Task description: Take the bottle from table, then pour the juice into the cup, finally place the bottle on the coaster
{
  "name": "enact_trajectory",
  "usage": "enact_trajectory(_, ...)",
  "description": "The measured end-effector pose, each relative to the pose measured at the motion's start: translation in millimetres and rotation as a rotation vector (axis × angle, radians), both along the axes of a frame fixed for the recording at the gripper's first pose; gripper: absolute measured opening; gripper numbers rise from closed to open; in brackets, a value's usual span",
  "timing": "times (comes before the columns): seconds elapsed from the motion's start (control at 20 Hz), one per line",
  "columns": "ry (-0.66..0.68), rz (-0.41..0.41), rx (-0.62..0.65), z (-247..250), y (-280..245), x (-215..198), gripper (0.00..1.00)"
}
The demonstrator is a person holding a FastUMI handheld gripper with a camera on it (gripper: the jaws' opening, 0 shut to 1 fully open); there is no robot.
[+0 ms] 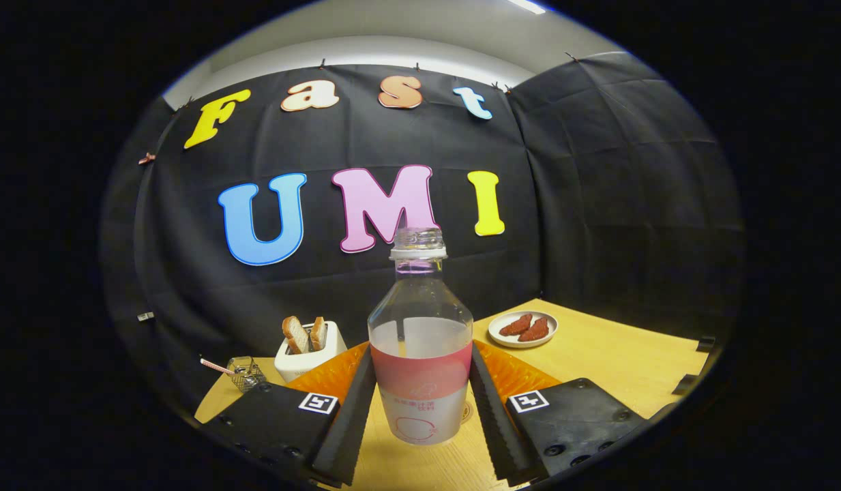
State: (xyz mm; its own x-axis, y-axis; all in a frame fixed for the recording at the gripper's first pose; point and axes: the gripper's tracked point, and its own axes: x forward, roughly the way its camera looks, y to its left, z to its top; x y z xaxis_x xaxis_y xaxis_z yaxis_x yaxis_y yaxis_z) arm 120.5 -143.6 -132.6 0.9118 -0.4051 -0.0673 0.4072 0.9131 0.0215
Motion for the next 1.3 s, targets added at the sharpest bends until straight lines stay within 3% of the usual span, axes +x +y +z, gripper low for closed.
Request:
enact_trajectory(0.5,-0.007,-0.130,-0.289,-37,-28,66,0.76)
enact_trajectory(0.85,0.121,-0.172,-0.221,-121,-54,104,0.76)
enact_trajectory(1.3,0.110,-0.183,-0.159,-153,-69,113,0.77)
